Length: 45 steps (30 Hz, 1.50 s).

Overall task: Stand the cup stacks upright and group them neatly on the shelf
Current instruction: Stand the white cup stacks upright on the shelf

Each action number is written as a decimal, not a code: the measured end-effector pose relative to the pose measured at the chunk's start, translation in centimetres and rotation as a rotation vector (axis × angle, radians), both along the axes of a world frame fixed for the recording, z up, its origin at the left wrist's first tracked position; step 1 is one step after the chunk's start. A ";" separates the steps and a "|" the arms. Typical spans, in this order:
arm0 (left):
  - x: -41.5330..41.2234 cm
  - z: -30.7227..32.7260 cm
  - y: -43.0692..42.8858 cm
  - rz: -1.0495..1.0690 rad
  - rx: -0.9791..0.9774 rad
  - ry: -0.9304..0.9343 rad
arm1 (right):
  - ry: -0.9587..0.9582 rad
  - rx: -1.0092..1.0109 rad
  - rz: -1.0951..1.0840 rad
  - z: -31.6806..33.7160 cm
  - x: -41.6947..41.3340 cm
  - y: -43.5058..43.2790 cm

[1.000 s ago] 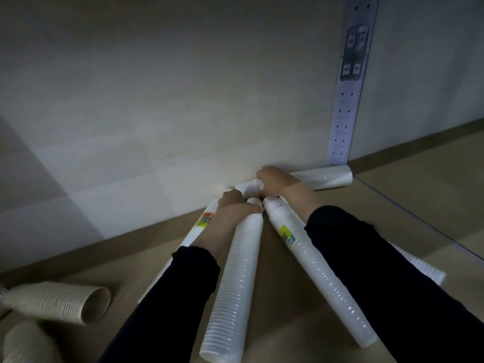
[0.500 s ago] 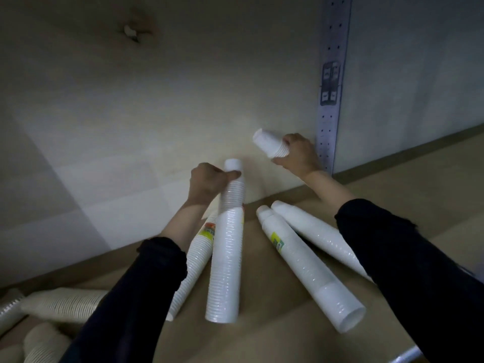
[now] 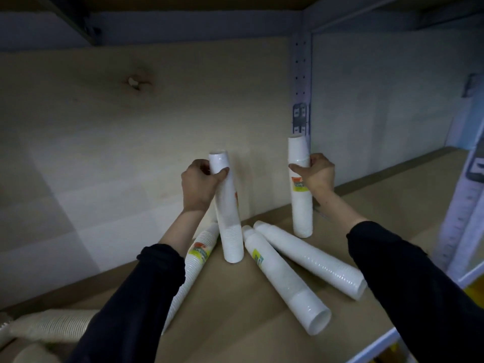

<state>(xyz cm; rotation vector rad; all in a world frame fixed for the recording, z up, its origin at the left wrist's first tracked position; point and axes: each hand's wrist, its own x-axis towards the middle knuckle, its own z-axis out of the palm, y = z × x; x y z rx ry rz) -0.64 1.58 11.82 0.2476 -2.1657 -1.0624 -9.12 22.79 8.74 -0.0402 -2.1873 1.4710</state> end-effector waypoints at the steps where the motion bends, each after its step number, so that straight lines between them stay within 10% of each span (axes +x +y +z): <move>1: 0.0 -0.1 0.1 0.008 0.010 0.004 | -0.003 -0.012 0.005 -0.1 0.1 0.1; 38: 4.8 -3.1 1.7 -0.035 -0.008 0.007 | -0.318 0.136 -0.007 -2.1 3.5 2.6; 45: 5.6 -8.3 5.2 -0.118 -0.056 -0.316 | -0.471 0.208 0.193 -7.5 5.6 2.4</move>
